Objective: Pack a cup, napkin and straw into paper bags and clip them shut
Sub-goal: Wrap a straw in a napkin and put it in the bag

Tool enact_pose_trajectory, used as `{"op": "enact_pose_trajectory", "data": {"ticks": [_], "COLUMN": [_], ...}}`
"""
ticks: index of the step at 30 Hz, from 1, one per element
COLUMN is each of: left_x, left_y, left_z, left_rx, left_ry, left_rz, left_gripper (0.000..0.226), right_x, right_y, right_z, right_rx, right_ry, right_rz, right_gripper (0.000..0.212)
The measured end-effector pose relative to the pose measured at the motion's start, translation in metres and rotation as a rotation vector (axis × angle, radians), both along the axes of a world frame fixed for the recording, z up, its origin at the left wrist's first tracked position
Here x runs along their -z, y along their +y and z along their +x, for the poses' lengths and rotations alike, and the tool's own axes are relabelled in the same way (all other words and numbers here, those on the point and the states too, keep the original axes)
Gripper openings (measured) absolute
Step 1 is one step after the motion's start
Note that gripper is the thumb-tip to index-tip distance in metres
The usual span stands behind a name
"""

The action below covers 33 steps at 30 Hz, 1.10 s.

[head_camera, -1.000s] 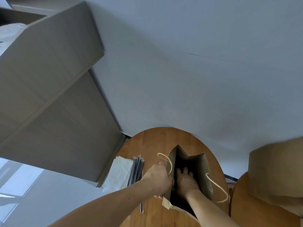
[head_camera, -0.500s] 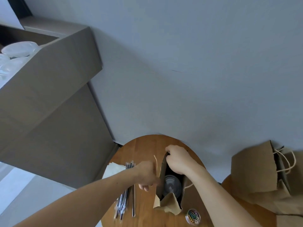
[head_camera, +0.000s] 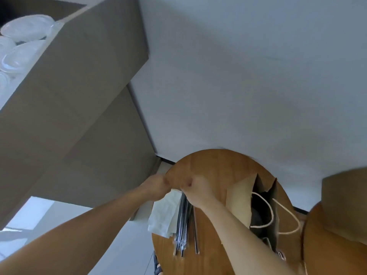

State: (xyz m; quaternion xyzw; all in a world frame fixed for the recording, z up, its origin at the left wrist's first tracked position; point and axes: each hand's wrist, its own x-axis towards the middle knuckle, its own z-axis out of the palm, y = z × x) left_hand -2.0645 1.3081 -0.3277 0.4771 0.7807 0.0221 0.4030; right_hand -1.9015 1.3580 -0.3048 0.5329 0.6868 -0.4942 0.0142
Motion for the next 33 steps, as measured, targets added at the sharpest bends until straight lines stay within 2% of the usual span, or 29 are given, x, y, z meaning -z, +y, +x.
{"op": "enact_pose_trajectory", "data": {"ticks": [2, 7, 12, 21, 33], "left_x": [0.026, 0.070, 0.101, 0.120, 0.115], "left_y": [-0.009, -0.017, -0.025, -0.039, -0.043], "left_z": [-0.013, -0.032, -0.044, -0.050, -0.049], "left_rx": [-0.082, -0.296, -0.344, -0.350, -0.336], "left_ry": [-0.028, -0.084, -0.129, -0.184, -0.161], "left_rz": [-0.037, -0.106, -0.119, -0.152, -0.176], "left_gripper": [0.010, 0.020, 0.010, 0.015, 0.019], "right_x": [0.043, 0.129, 0.175, 0.185, 0.189], "right_y": [-0.014, -0.047, -0.066, -0.071, -0.072], "right_z": [-0.014, -0.036, -0.049, -0.052, -0.049], "right_rx": [0.077, 0.193, 0.143, 0.102, 0.090], "right_ry": [-0.044, -0.237, -0.382, -0.509, -0.507], "right_rz": [-0.129, -0.287, -0.264, -0.161, -0.090], "right_gripper": [0.027, 0.030, 0.035, 0.034, 0.035]}}
